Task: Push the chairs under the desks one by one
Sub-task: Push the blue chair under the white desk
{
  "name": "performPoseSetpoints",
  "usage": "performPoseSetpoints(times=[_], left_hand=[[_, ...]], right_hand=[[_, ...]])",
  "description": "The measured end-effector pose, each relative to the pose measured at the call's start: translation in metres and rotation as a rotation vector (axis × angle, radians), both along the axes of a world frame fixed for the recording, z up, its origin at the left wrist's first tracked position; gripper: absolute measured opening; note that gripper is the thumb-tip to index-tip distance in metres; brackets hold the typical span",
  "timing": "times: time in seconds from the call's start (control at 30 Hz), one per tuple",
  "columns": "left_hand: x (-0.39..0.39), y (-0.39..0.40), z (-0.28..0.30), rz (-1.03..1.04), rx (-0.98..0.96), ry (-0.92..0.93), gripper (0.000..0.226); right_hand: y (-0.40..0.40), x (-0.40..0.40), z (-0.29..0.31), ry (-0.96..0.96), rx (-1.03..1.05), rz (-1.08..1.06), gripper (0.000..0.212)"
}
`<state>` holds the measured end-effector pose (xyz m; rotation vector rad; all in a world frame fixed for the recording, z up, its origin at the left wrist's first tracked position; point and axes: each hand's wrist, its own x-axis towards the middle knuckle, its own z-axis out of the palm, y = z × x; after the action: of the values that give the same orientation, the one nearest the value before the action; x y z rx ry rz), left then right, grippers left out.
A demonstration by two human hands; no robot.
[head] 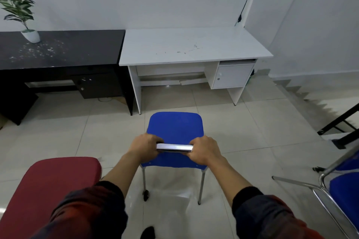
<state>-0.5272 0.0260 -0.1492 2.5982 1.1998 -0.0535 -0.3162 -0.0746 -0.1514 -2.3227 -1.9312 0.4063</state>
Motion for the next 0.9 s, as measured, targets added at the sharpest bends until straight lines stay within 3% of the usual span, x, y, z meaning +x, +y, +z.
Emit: performPoseSetpoints(times=[0.33,0.57,0.9], left_hand=[[-0.018,0.038,-0.002,0.052,0.052,-0.149,0.028],[-0.014,0.049,0.001,0.135,0.076,-0.249,0.024],[0.050,0.067,-0.001,0.082,0.048,-0.117,0.022]], right_hand=[[0.068,-0.005,0.031,-0.157,-0.063,0.042,0.026],[0.098,-0.001,0.051,-0.131,-0.015,0.060,0.023],[0.094,0.055,0.019,-0.102,-0.013,0.012,0.023]])
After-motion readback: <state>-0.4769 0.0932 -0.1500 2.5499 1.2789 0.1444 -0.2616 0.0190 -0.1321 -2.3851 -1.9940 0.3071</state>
